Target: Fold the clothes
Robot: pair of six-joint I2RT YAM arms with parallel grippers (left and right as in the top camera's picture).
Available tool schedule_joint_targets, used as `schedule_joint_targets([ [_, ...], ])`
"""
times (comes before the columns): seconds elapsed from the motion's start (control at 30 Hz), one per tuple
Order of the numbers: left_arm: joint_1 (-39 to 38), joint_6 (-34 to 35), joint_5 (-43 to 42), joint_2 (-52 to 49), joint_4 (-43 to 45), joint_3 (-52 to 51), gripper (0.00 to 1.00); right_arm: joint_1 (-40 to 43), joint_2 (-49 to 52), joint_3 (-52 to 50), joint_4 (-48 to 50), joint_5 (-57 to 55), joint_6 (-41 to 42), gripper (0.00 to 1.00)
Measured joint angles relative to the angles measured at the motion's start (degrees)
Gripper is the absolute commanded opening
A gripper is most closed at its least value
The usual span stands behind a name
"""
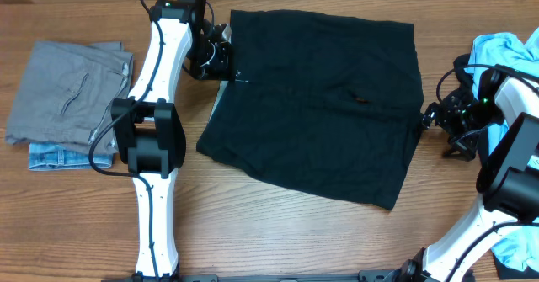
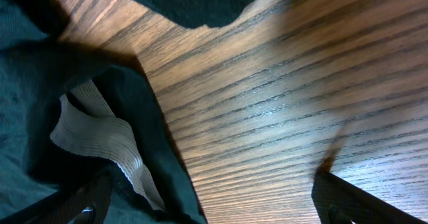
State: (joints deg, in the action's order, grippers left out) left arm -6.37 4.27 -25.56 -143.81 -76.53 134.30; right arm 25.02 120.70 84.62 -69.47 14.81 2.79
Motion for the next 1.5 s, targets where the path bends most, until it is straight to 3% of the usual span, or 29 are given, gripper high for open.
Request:
schedule_joint_targets([
  [0.6,0.0,0.0,0.0,0.0,-0.04,0.0,0.05,2.01,-4.72,0.0,-0.52,-6.54,2.01,1.0],
  [1.07,0.0,0.02,0.0,0.0,-0.02,0.0,0.05,1.84,-4.72,-4.59,7.32,-3.5,1.29,1.0],
  [1.5,0.0,0.0,0.0,0.0,0.0,0.0,0.05,-5.6,-4.72,-4.59,9.57,-4.9,0.33,1.0],
])
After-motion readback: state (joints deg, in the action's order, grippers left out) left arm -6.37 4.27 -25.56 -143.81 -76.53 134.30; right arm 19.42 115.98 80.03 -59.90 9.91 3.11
